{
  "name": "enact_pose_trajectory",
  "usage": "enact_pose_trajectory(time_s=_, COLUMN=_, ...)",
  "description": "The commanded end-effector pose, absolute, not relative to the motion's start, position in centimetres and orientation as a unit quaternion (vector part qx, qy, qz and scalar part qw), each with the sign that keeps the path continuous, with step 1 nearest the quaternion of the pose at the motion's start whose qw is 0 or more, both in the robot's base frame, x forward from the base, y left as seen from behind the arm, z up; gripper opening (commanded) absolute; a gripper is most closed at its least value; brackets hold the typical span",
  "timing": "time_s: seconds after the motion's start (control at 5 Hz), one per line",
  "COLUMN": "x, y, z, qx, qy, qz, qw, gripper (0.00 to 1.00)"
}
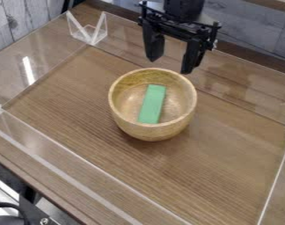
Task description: Move green object from inside the wooden bowl to the table next to it
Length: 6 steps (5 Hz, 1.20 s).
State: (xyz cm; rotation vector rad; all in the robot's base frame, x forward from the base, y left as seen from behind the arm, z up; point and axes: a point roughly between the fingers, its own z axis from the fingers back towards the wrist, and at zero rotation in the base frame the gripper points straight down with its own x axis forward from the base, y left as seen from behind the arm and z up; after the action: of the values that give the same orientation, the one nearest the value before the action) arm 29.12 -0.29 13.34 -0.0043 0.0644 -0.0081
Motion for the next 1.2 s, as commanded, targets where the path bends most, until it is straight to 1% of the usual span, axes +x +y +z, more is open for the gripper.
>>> enact_pose_trajectory(time_s=0.0, x=27.8, y=-0.5, z=12.9, qx=-0.002, qy=0.035, qz=0.015, qw=0.999, gripper=1.0)
enact_pose_trajectory(time_s=0.2, x=26.5, y=0.5, z=11.7, qx=0.0, qy=0.036, qz=0.013, qw=0.999, gripper=1.0)
enact_pose_trajectory(time_s=0.4, x=25.8, y=1.3, z=11.2, qx=-0.004, qy=0.012, qz=0.015, qw=1.0, gripper=1.0)
enact_pose_trajectory(time_s=0.6, x=26.7, y=2.8, z=10.6, qx=-0.008, qy=-0.015, qz=0.041, qw=0.999, gripper=1.0)
enact_pose_trajectory(time_s=0.8, x=27.5, y=3.7, z=9.9, qx=-0.016, qy=-0.032, qz=0.066, qw=0.997, gripper=1.0)
enact_pose_trajectory(time_s=1.0, x=26.5, y=2.4, z=8.6, qx=-0.019, qy=-0.037, qz=0.077, qw=0.996, gripper=1.0)
